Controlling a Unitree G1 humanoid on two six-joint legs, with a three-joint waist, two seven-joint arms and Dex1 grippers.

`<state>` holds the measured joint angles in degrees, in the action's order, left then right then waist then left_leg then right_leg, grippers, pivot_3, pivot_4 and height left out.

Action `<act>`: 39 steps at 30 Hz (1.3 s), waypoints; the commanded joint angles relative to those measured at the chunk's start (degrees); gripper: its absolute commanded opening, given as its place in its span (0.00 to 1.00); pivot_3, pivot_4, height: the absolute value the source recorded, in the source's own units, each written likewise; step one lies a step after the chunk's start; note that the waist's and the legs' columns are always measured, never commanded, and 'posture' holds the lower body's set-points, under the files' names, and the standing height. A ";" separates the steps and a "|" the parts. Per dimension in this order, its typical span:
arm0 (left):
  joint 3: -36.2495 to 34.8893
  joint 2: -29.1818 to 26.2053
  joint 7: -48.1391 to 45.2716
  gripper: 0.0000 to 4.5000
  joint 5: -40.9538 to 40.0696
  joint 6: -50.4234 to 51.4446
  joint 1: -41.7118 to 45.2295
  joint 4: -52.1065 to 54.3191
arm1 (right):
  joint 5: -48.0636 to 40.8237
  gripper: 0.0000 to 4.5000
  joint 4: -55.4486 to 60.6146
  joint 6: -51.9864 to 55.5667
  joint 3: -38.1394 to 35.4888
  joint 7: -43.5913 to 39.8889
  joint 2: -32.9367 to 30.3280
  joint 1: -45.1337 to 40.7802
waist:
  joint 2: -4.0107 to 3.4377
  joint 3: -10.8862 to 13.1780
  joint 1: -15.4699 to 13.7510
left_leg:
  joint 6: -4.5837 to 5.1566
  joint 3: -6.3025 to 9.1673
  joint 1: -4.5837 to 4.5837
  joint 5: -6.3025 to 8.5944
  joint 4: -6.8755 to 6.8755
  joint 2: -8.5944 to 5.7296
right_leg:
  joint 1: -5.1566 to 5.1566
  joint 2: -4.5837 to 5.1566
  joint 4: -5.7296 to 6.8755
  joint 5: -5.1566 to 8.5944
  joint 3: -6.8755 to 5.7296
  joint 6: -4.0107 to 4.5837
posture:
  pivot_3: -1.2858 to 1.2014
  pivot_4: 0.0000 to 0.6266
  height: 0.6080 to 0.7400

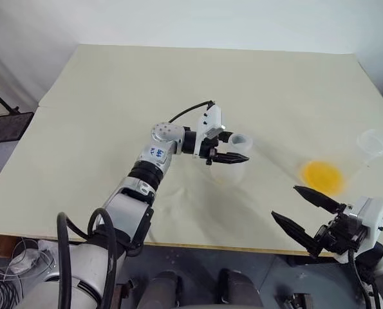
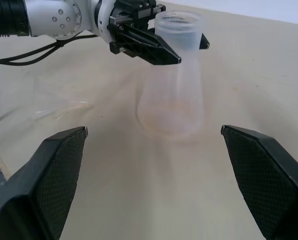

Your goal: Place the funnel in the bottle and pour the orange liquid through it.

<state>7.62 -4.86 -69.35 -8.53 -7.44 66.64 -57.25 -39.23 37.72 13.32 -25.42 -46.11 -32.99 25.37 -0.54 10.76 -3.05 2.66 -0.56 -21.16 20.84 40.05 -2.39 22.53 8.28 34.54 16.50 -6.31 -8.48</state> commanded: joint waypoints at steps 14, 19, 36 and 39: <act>-2.18 -0.82 1.54 0.99 -1.24 8.22 -1.88 6.91 | 0.21 1.00 -0.86 -0.10 -1.31 -0.17 -1.88 -3.83 | 0.00 0.00 0.03 | 0.01 0.01 0.01 0.00 0.01 0.00 | 0.00 0.00 0.04 0.00 0.00 0.00 | 0.52 0.24 1.00; -2.98 -1.80 2.47 0.99 -1.28 10.37 -2.73 9.58 | 0.39 1.00 -1.72 0.01 -1.15 -0.16 -2.47 -4.95 | 0.00 0.00 0.04 | 0.01 0.02 0.00 0.00 0.02 -0.01 | 0.00 0.00 0.05 0.00 0.00 0.00 | 0.52 0.24 1.00; -6.36 -17.97 -2.98 0.99 -4.70 22.44 -8.40 23.29 | 0.25 1.00 -3.73 0.37 -1.18 -2.05 -4.40 -6.10 | -0.02 -0.01 0.37 | 0.00 0.08 0.04 0.00 0.04 0.00 | 0.03 0.01 0.18 0.00 0.01 0.00 | 0.52 0.24 1.00; -7.12 -21.04 -2.36 0.99 -5.42 24.34 -10.93 27.03 | 0.31 1.00 -4.72 0.34 -0.93 -2.66 -4.76 -6.69 | -0.03 -0.02 0.45 | 0.00 0.10 0.06 0.00 0.04 -0.01 | 0.03 0.02 0.22 0.00 0.03 0.00 | 0.52 0.24 1.00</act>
<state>1.68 -25.18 -71.70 -12.40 16.15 56.11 -33.59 -38.29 33.00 13.92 -25.28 -48.16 -37.24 18.90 -0.57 10.75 -2.60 2.66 -0.44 -21.10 20.84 40.08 -2.40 22.55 8.30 34.76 16.49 -6.29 -8.48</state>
